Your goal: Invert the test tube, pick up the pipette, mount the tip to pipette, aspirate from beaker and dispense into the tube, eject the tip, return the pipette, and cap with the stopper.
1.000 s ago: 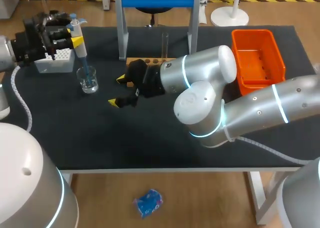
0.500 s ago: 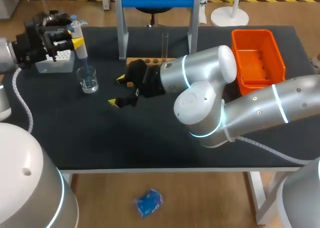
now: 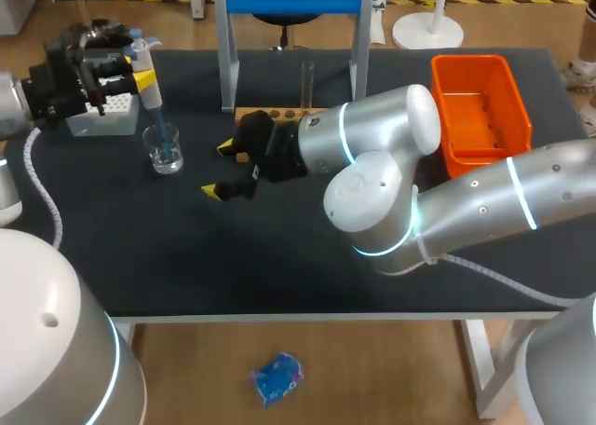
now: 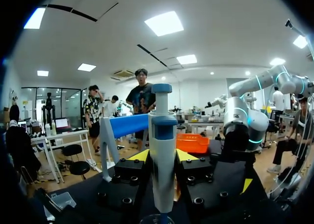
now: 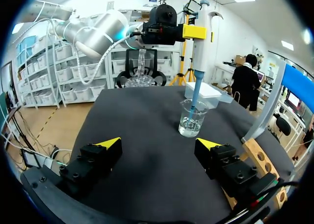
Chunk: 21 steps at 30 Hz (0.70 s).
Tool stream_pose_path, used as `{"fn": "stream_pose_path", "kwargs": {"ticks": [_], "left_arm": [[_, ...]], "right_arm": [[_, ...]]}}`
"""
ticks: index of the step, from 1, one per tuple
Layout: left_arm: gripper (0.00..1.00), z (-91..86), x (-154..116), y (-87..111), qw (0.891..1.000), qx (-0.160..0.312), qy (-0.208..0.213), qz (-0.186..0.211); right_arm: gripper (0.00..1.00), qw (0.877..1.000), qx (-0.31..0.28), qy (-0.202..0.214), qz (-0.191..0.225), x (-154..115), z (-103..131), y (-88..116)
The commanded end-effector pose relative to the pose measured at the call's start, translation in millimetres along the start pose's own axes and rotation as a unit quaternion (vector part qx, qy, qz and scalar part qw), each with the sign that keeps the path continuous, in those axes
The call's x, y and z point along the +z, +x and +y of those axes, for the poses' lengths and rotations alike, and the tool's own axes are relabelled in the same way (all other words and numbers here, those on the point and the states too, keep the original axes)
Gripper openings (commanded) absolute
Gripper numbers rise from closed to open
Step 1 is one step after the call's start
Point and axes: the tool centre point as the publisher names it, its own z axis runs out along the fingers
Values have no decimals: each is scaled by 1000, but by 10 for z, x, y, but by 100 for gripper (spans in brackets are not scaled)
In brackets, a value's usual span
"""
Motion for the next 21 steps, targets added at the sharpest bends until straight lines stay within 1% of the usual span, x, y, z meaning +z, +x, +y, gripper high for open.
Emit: {"fn": "stream_pose_path", "kwargs": {"ticks": [1, 5, 8, 10, 14, 15, 21], "left_arm": [[0, -9, -5, 16, 1000, 0, -1, -2], [0, -9, -5, 16, 1000, 0, -1, -2], [0, -9, -5, 16, 1000, 0, -1, -2], [0, -9, -5, 16, 1000, 0, -1, -2], [0, -9, -5, 16, 1000, 0, -1, -2], [0, -9, -5, 16, 1000, 0, -1, -2], [0, -9, -5, 16, 1000, 0, -1, -2]], "right_arm": [[100, 1000, 0, 0, -1, 8, -4, 2], [100, 1000, 0, 0, -1, 8, -4, 2], [100, 1000, -16, -3, 11, -40, 104, 0], [100, 1000, -20, -10, 19, -114, 176, -5], [100, 998, -41, -9, 46, -281, 346, -25], [100, 998, -49, -4, 48, -335, 399, -24], [100, 995, -76, -10, 70, -628, 698, -18]]}}
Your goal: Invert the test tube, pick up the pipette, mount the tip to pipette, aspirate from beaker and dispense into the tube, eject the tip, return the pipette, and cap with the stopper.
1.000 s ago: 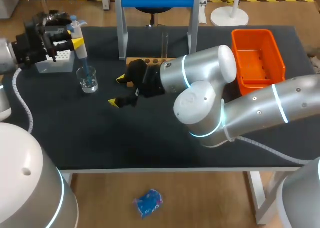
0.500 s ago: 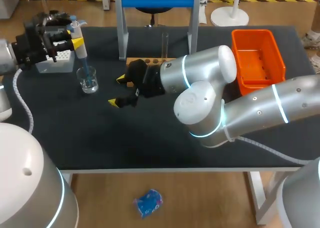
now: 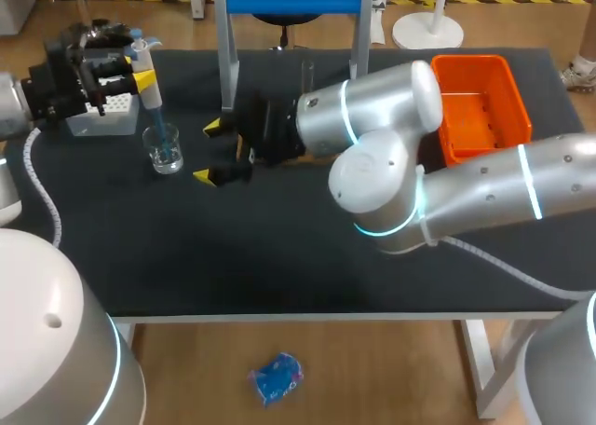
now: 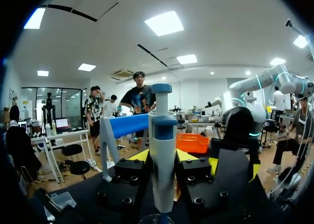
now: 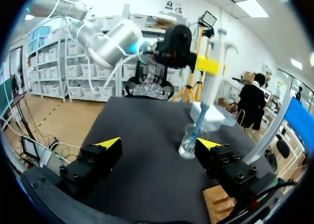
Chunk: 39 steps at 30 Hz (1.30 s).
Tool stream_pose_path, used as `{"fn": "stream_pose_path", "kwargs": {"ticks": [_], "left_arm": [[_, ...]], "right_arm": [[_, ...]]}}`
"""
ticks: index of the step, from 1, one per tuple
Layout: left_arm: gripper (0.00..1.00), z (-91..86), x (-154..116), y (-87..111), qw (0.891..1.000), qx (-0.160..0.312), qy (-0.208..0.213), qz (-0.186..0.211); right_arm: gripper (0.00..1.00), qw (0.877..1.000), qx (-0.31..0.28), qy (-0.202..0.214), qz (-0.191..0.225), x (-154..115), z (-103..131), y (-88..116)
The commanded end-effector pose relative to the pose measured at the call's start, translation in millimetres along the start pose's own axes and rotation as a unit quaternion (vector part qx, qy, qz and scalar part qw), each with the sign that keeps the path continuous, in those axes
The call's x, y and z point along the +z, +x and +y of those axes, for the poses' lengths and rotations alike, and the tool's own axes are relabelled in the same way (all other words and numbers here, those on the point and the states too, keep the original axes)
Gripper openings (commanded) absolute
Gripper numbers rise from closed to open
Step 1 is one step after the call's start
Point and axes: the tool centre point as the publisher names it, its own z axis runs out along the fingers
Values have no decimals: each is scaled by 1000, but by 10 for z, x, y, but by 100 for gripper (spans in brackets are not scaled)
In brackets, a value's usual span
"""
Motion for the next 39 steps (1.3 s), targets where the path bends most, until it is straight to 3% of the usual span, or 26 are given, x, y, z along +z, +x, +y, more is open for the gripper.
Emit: {"fn": "stream_pose_path", "kwargs": {"ticks": [1, 7, 19, 20, 21, 22, 23, 24, 33, 39], "left_arm": [[0, -2, -2, 8, 1000, 1, 0, -1], [0, -2, -2, 8, 1000, 1, 0, -1], [0, -2, -2, 8, 1000, 1, 0, -1], [0, -2, -2, 8, 1000, 1, 0, -1], [0, -2, -2, 8, 1000, 1, 0, -1], [0, -2, -2, 8, 1000, 1, 0, -1], [0, -2, -2, 8, 1000, 1, 0, -1], [0, -2, -2, 8, 1000, 1, 0, -1], [0, -2, -2, 8, 1000, 1, 0, -1], [0, -2, -2, 8, 1000, 1, 0, -1]], "right_arm": [[100, 999, -11, 20, 40, -515, 272, -64], [100, 998, -30, 4, 55, -755, 595, -84], [100, 985, -59, -43, 155, -1016, 1082, -347], [94, 985, -60, -43, 156, -1020, 1106, -385], [54, 984, -60, -48, 161, -1021, 1132, -426], [34, 982, -58, -56, 169, -1021, 1168, -473], [4, 982, -59, -56, 168, -1020, 1199, -510], [0, 981, -58, -57, 177, -1013, 1227, -545], [0, 970, -45, -35, 236, -824, 1454, -794], [0, 975, -38, -15, 219, -664, 1563, -912]]}}
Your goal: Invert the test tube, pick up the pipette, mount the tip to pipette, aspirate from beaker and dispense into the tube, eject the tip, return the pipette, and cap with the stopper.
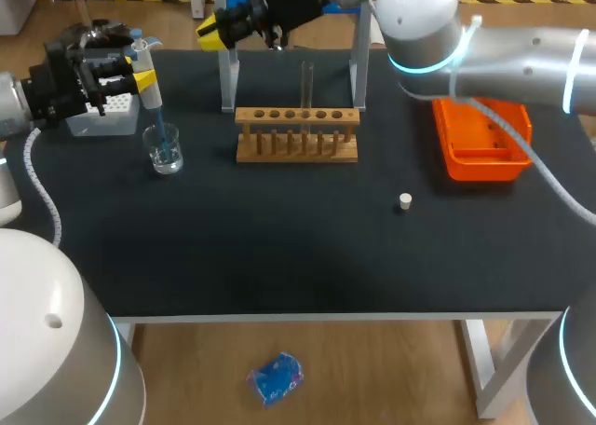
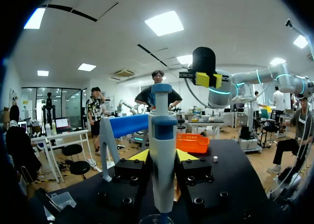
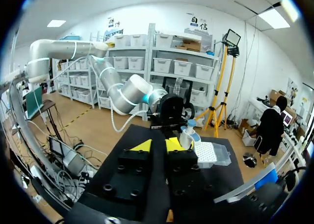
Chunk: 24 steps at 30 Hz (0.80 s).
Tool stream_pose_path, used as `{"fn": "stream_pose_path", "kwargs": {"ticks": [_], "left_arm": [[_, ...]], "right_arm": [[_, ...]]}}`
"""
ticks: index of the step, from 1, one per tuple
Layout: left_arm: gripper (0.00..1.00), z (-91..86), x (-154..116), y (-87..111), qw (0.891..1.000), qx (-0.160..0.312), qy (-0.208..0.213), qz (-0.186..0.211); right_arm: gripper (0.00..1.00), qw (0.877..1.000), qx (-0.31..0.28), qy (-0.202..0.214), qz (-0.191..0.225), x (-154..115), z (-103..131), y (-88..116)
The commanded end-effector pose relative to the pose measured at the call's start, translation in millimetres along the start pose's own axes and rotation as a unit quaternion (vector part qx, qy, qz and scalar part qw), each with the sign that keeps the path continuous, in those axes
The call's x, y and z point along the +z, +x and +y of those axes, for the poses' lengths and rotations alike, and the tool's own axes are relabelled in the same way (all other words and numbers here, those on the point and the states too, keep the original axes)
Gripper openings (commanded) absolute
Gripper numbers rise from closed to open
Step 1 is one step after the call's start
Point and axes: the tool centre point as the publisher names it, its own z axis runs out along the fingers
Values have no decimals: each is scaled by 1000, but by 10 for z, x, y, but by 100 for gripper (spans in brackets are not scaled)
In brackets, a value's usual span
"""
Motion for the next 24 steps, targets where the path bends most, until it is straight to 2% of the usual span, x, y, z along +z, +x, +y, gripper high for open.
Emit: {"fn": "stream_pose_path", "kwargs": {"ticks": [1, 3, 5, 18, 24], "left_arm": [[0, -2, -4, 7, 1000, 1, 0, -1], [0, -2, -4, 7, 1000, 1, 0, -1], [0, -2, -4, 7, 1000, 1, 0, -1], [0, -2, -4, 7, 1000, 1, 0, -1], [0, -2, -4, 7, 1000, 1, 0, -1]], "right_arm": [[0, 997, 7, 19, 70, 151, 69, -198], [0, 997, 7, 20, 70, 213, 85, -250], [0, 998, 10, 16, 52, 255, 91, -318], [0, 998, 10, 16, 52, 255, 91, -318], [0, 999, 31, 17, 30, 390, -22, -408]]}}
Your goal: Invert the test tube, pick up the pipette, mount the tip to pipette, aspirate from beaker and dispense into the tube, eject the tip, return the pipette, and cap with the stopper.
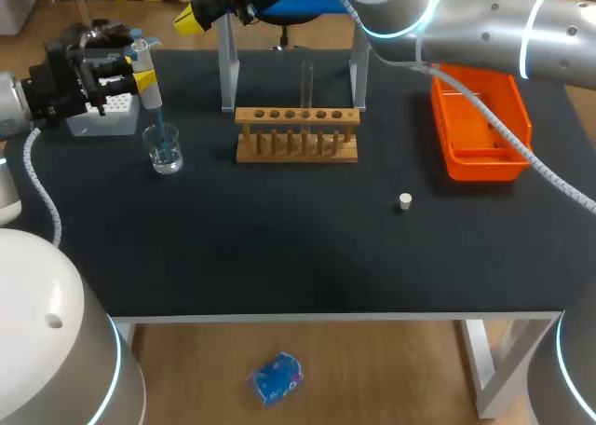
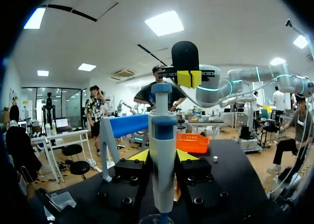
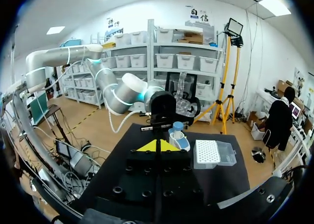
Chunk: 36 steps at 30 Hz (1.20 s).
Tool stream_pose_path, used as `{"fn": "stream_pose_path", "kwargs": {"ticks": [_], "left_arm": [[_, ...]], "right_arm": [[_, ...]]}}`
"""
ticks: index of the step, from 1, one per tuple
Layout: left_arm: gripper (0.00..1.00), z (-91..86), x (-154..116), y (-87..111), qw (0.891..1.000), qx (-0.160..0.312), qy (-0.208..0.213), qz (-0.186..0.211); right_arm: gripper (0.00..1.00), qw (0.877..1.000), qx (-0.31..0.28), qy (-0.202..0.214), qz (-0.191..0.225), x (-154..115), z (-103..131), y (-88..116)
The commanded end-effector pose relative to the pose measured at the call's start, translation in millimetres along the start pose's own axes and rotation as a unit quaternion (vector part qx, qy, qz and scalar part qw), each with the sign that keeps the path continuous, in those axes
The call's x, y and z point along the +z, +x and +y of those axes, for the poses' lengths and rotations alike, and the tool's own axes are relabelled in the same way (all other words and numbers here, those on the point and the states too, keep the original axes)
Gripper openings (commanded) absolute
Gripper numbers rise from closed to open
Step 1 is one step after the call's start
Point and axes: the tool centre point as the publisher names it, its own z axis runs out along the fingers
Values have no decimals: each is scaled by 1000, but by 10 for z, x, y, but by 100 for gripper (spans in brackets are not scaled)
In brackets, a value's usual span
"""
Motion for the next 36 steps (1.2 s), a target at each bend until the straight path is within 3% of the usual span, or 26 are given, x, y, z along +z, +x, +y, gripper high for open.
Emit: {"fn": "stream_pose_path", "kwargs": {"ticks": [1, 20, 36], "left_arm": [[0, -2, -4, 7, 1000, 1, 1, -1], [0, -2, -4, 7, 1000, 1, 1, -1], [0, -2, -4, 7, 1000, 1, 1, -1]], "right_arm": [[0, 1000, 0, 1, -11, 145, -22, -73], [0, 999, -31, -15, -10, 463, 310, -296], [0, 999, -30, -15, 0, 577, 307, -315]]}}
